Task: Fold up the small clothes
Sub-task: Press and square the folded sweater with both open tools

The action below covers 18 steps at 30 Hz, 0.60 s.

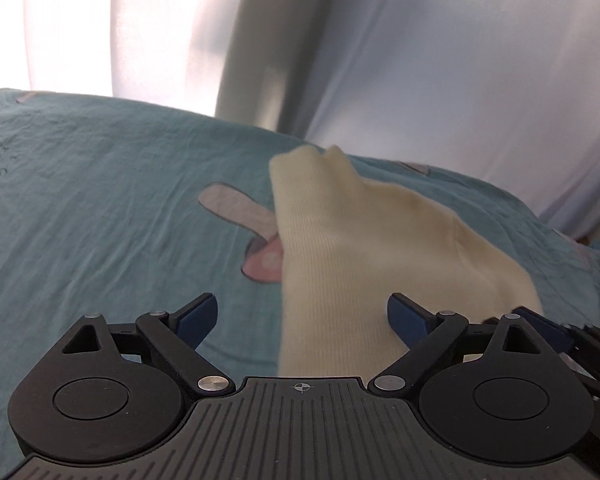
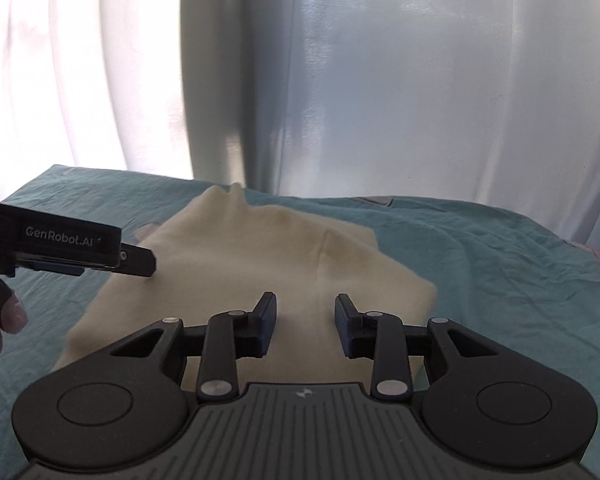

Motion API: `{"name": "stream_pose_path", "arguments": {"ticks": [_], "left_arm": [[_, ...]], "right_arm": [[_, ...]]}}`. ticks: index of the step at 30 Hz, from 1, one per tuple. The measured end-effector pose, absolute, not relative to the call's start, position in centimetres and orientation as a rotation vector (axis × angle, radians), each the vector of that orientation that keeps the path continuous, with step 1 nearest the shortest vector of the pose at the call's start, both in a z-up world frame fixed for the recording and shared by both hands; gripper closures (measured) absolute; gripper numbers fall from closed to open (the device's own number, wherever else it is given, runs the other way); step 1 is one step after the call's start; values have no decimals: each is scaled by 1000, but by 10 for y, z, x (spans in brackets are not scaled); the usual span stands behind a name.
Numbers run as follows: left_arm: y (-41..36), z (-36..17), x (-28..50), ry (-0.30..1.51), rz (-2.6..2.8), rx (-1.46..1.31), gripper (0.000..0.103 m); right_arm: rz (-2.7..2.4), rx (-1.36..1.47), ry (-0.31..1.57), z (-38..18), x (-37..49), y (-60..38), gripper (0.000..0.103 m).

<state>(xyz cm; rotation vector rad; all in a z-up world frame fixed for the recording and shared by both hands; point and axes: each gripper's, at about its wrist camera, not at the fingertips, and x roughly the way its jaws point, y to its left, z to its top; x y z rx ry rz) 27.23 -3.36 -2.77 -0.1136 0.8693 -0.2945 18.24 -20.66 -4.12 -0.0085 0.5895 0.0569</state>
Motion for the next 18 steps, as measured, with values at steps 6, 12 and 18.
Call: {"name": "stream_pose_path", "arguments": {"ticks": [6, 12, 18], "left_arm": [[-40, -49, 264, 914, -310, -108, 0], [-31, -36, 250, 930, -312, -79, 0], [-26, -42, 218, 1024, -307, -7, 0]], "right_arm": [[42, -112, 611, -52, 159, -193, 69], [34, -119, 667, -38, 154, -188, 66], [64, -140, 772, -38, 119, -188, 59]]}}
